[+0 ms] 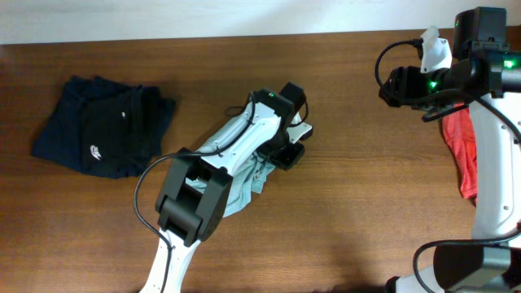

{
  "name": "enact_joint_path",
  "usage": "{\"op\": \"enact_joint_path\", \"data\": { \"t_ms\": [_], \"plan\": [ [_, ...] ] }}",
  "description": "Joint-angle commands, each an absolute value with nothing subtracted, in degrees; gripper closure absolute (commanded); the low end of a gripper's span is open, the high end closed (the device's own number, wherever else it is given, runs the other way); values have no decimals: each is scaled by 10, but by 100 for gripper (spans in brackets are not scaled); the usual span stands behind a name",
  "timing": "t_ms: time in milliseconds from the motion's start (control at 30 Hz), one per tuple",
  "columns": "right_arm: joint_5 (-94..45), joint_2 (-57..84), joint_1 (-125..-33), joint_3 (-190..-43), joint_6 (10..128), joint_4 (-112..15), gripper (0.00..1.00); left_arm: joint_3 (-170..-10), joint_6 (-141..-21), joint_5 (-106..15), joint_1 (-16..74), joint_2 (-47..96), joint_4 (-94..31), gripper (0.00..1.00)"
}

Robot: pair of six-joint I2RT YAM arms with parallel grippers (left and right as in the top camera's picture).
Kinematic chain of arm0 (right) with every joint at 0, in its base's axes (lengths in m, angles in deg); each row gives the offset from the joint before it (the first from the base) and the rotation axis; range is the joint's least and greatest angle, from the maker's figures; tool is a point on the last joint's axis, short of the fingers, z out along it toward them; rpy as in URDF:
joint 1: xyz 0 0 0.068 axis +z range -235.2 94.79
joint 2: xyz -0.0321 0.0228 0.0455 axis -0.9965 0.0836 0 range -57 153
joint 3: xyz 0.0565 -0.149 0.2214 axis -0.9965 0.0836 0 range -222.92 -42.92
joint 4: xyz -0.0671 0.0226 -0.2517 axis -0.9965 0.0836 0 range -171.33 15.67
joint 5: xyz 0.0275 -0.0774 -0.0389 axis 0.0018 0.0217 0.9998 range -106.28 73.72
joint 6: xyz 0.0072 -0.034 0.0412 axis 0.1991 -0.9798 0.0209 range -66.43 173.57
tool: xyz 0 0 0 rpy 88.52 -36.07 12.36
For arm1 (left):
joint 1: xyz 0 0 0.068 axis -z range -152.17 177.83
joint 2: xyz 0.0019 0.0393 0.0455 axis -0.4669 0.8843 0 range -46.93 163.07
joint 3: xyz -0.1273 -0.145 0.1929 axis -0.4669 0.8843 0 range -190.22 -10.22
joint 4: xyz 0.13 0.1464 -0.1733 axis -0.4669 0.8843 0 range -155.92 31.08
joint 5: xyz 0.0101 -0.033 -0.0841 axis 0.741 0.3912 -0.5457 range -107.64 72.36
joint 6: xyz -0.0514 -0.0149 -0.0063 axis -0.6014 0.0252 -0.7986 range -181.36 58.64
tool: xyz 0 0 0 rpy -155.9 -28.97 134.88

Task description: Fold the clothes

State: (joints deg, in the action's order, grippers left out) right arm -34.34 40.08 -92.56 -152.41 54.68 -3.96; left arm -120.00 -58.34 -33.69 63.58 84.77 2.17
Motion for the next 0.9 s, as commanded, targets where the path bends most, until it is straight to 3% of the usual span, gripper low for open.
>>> {"op": "enact_joint_path", "data": {
  "t_ms": [0,67,133,300,567,733,867],
  "plan": [
    [-349,399,-923,-1522,545,-39,32,-1270,-586,-265,610,836,56,99],
    [-349,399,-923,-1522,545,-39,32,-1305,-590,-234,590,835,82,98],
    [-349,399,-923,-1522,545,-39,31,-1332,-590,-212,567,835,100,89],
    [-349,399,-923,-1522,545,-39,20,-1340,-572,-212,483,836,113,53],
    [-356,415,-923,-1522,545,-37,18,-1313,-433,-385,351,863,122,22],
    [-375,434,-923,-1522,545,-27,19,-1312,-343,-413,326,914,160,13],
    [-375,439,-923,-1522,545,-22,20,-1312,-325,-429,327,952,166,13]
  ]
}}
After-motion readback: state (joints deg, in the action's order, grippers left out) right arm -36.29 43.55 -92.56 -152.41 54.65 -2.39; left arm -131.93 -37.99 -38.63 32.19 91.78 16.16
